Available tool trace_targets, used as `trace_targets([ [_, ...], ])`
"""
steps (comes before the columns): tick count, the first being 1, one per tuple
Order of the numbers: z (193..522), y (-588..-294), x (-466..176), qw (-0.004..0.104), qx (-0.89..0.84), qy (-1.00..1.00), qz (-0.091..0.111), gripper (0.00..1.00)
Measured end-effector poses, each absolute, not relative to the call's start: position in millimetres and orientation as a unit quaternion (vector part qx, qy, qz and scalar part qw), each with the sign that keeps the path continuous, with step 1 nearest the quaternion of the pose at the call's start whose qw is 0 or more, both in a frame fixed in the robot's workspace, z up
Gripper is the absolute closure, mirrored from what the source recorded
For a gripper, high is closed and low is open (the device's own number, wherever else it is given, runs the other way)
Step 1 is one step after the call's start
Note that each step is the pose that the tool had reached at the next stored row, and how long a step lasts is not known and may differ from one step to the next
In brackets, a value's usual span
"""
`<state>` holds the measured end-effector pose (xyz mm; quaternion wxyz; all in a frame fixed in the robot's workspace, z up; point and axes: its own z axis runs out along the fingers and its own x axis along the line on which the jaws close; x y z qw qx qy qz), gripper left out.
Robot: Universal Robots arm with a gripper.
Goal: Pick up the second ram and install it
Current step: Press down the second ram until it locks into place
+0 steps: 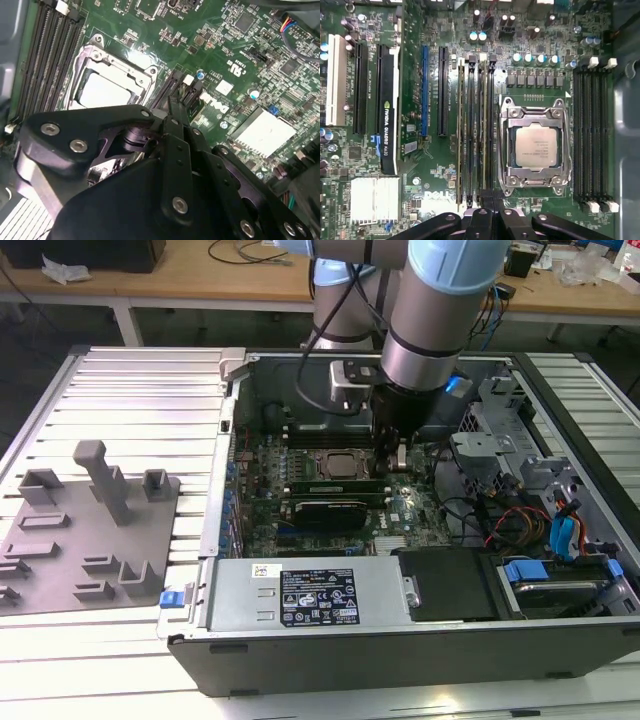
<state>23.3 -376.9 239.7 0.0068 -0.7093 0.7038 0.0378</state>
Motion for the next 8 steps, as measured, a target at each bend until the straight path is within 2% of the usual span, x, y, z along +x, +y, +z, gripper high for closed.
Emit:
trace_targets([
  [5, 229.4, -379.0, 23.9, 0.006, -0.709, 0.704, 0.038, 0.89],
  [8, 234.3, -380.0, 23.8, 0.007, -0.709, 0.704, 0.038, 0.89],
])
